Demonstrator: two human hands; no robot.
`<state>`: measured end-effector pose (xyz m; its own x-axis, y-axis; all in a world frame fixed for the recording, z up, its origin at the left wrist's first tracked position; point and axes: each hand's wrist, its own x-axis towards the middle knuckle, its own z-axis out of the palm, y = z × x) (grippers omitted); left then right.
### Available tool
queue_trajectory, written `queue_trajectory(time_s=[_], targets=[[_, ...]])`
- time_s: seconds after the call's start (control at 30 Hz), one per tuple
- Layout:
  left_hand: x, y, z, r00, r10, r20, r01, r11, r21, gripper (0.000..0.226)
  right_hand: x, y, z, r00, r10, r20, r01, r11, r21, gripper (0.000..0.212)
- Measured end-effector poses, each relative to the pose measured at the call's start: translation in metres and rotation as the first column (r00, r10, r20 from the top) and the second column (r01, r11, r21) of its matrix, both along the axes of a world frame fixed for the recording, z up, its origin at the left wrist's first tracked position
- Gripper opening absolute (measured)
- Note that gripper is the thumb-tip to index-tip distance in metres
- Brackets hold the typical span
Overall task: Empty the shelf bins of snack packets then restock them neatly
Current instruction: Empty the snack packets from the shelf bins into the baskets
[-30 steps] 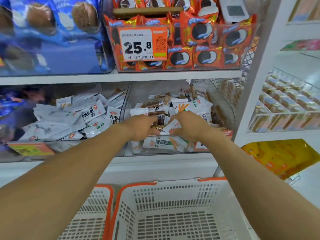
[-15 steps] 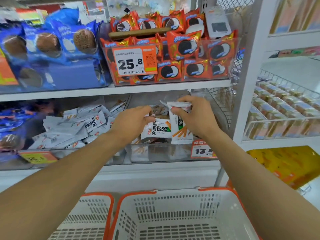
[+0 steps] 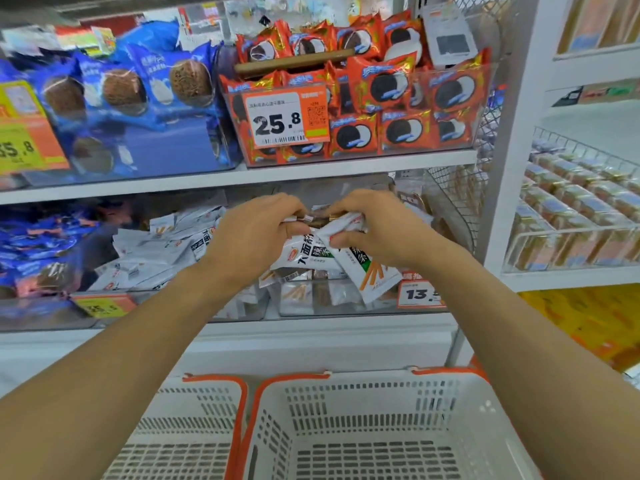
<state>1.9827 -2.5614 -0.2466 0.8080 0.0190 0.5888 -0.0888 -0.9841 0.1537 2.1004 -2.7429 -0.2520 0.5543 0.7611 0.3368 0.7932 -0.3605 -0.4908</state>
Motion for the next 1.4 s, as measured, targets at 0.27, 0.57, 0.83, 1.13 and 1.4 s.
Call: queue_trajectory(time_s=[0.27, 0.57, 0.83, 1.13, 1.4], targets=[[-0.082, -0.021, -0.037, 0.995, -0.104, 0.011, 0.096, 0.875, -0.475, 0.014, -0.074, -0.027, 0.03, 0.999, 0.04, 0.014, -0.037, 0.984, -0.175, 0.025], [-0.063, -0.034, -0.158, 0.787, -0.257, -0.56, -0.036, 0.888, -0.458, 0.008, -0.097, -0.046, -0.121, 0.895, -0.259, -0.363, 0.106, 0.914, -0.391, 0.037], [-0.044, -0.047, -0.169, 0.704, -0.28, -0.653, -0.013, 0.914, -0.406, 0.04, -0.088, -0.033, -0.119, 0.956, -0.19, -0.225, 0.007, 0.78, -0.626, 0.048], [0.034, -0.001, -0.065, 0.967, -0.009, -0.254, -0.057, 0.966, -0.253, 0.02, -0.006, -0.022, -0.03, 0.933, -0.361, -0.007, 0.361, 0.932, 0.038, 0.017], [0.106, 0.016, -0.078, 0.729, 0.029, -0.684, -0.096, 0.994, -0.06, 0.111, 0.059, -0.012, -0.046, 0.899, -0.394, -0.191, 0.252, 0.822, -0.511, 0.111]])
